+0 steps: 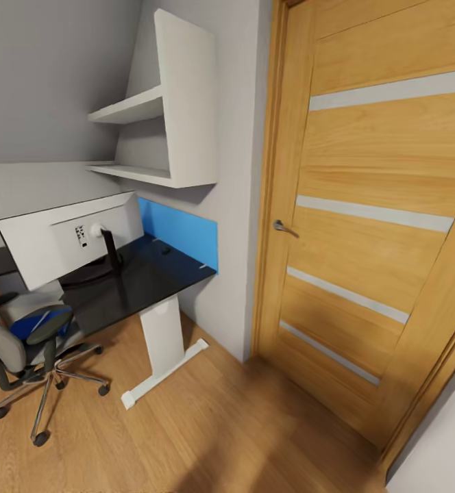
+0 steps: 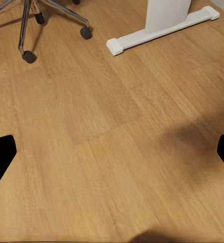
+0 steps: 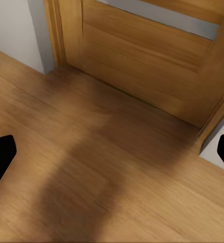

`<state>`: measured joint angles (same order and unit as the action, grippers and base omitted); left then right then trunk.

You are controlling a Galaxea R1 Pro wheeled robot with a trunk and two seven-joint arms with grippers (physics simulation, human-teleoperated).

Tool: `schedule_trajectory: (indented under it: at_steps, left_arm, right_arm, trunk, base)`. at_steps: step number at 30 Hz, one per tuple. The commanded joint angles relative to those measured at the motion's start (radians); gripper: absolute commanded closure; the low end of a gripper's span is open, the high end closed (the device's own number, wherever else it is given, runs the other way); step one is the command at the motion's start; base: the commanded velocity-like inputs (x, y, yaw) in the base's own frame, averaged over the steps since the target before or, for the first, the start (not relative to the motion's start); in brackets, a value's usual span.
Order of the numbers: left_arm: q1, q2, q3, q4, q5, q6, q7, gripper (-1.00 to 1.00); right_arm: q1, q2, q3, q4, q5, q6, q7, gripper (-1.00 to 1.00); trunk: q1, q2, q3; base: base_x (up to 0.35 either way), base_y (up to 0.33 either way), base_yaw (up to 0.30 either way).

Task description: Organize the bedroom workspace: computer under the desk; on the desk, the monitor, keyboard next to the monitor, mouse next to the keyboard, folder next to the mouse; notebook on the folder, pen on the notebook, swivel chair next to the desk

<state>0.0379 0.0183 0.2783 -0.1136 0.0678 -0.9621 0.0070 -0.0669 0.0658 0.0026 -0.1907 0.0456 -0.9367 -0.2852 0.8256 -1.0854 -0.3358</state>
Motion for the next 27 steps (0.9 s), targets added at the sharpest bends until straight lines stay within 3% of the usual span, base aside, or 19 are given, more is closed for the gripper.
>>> schedule_trajectory:
  at_steps: [1, 27]
  left_arm:
    - [0.0, 0.0, -0.005, -0.001, 0.007, -0.001, 0.001, -1.0]
    - [0.0, 0.0, -0.005, -0.001, 0.007, 0.0, 0.002, -1.0]
  right_arm:
    - [-0.001, 0.0, 0.0, 0.0, 0.005, -0.002, -0.006, -1.0]
    - [-0.001, 0.002, 0.002, 0.0, 0.007, -0.001, -0.007, -1.0]
  trunk:
    - [0.0, -0.001, -0.001]
    - [0.0, -0.001, -0.005]
  base:
    - [0.0, 0.0, 0.274]
    - [0.0, 0.0, 0.277]
